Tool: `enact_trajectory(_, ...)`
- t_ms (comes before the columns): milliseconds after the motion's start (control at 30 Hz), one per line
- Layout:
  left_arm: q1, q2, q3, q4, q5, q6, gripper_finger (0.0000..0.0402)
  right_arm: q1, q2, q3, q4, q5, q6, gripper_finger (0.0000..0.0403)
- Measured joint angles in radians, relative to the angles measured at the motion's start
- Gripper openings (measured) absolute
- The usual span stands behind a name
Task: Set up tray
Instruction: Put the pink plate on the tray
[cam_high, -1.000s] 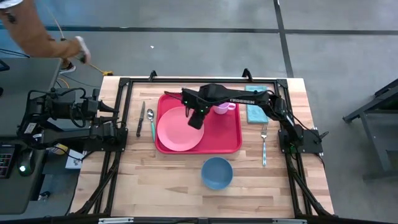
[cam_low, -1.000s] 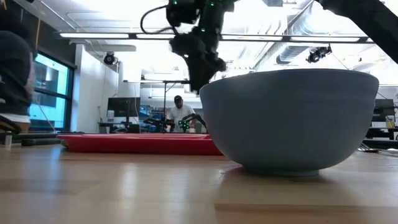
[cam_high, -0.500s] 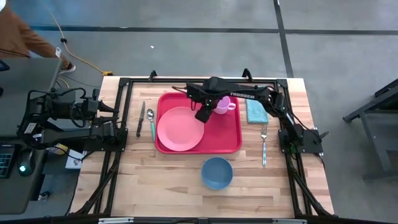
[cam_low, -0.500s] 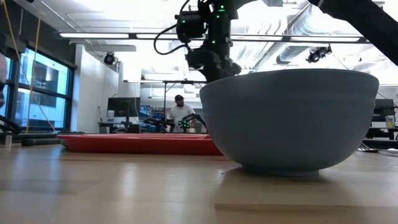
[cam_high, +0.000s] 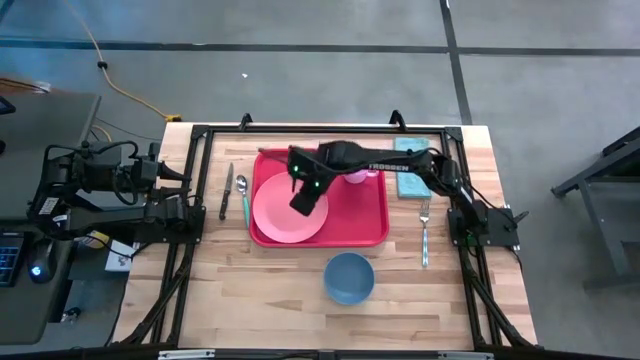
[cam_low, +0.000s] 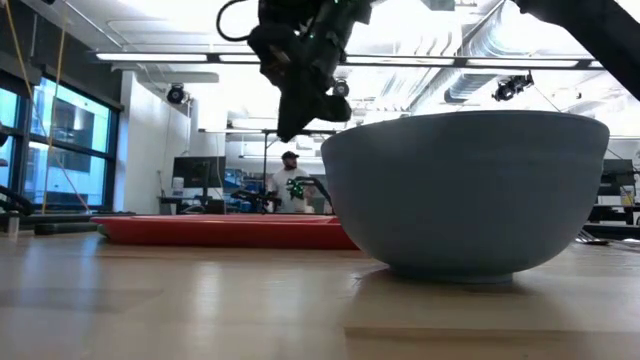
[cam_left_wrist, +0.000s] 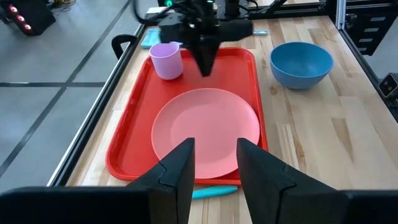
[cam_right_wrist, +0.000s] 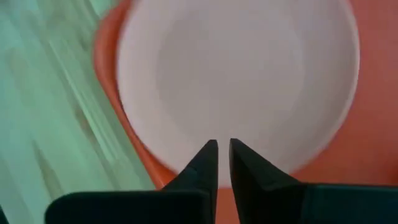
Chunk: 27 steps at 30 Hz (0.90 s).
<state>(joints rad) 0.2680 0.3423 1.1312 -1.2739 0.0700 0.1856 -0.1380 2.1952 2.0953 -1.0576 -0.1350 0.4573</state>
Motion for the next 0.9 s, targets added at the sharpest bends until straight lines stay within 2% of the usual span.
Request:
enact_trajectory(233,0.0,0.0,0.0,0.0,0.0,0.0,0.0152,0.133,0.0,0.0,-0.202,0.193,0.172,0.0003)
enact_trajectory(367,0.0,0.0,0.0,0.0,0.0,0.013,0.0152,0.2,0.0,0.0,-0.194,0.341,0.226,0.0008)
enact_trajectory(500,0.0,0.0,0.0,-0.015,0.0,0.046,0.0152,0.232,-0.04,-0.082,-0.168,0.382,0.294,0.0002)
enact_trajectory(600,0.0,0.0,0.0,-0.016,0.007,0.055,0.0152,0.247,-0.188,-0.259,-0.063,0.416,0.383,0.0002)
enact_trajectory(800,0.0,0.0,0.0,-0.015,0.017,0.056,0.0152,0.288,-0.687,-0.803,0.37,0.527,0.559,0.0001)
enact_trajectory(900,0.0,0.0,0.0,-0.015,0.017,0.072,0.0152,0.31,-0.902,-1.034,0.58,0.58,0.623,0.0001)
